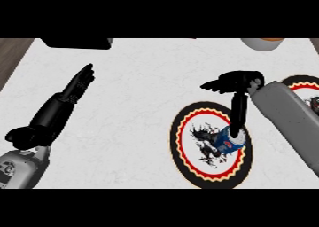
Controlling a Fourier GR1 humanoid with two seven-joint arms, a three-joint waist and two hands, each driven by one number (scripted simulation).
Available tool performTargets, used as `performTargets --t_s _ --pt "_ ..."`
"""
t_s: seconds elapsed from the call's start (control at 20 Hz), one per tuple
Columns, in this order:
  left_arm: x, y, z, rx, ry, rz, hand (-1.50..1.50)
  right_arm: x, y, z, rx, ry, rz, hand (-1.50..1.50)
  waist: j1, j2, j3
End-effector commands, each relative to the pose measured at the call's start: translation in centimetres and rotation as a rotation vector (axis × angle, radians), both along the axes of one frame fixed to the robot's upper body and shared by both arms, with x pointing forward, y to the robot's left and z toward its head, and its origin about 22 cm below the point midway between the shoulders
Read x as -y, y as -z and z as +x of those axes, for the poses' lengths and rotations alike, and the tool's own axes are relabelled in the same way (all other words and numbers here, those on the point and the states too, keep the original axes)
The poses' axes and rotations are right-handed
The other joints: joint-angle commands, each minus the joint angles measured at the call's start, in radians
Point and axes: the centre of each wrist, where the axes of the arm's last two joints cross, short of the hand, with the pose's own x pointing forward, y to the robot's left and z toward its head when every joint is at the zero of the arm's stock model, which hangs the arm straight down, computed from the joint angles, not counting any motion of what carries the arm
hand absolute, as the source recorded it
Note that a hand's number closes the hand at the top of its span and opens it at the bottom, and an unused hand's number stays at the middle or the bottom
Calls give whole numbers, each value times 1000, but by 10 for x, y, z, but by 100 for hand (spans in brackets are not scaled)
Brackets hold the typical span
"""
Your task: Pick the can from the plate and place it in the plate
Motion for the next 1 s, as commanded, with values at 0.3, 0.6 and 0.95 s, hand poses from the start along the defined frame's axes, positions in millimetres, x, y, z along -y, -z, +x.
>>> performTargets --t_s 0.3,0.6,0.95 --pt "-3 -3 -6 11 -24 -5 0 -28 -13 37 -286 -95 -168 -150 -21 -2 1" --pt "-12 -10 -7 8 -27 4 0 -31 -30 52 -283 -48 -258 -150 -14 1 1" --pt "-7 -8 -4 10 -13 3 0 -18 -22 59 -320 -5 -197 -150 -16 2 2"
